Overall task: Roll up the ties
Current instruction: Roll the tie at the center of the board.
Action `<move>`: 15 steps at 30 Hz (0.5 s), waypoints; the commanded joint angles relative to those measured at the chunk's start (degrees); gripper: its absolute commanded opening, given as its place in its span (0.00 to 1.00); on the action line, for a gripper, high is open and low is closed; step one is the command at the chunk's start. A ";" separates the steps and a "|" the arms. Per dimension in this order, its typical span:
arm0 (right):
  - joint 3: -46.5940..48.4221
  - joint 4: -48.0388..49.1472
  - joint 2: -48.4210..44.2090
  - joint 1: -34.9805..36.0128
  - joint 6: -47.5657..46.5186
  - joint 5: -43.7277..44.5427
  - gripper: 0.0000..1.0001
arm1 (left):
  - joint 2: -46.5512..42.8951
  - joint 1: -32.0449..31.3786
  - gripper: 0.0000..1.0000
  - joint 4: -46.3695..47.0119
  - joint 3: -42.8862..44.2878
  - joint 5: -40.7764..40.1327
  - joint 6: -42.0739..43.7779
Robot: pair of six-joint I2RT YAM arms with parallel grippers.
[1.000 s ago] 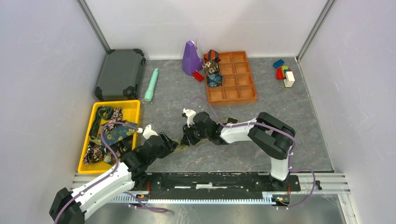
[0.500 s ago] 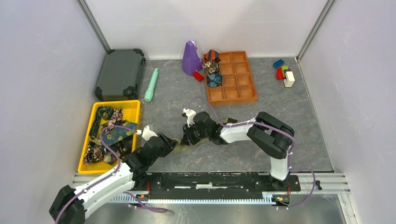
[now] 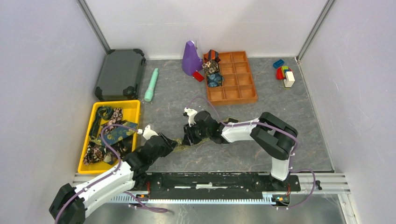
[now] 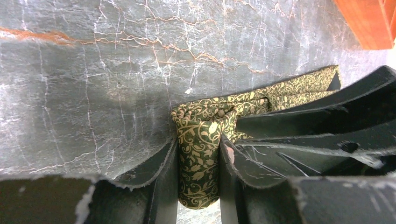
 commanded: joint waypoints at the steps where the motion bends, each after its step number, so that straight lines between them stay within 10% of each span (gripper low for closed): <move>1: 0.39 -7.61 -6.25 -0.75 -2.23 2.71 0.38 | 3.66 -0.26 0.23 -2.83 3.13 1.50 5.27; 15: -8.24 -8.93 -9.57 -3.55 -3.17 8.00 0.35 | 10.51 -0.28 0.22 -0.25 6.60 6.25 10.39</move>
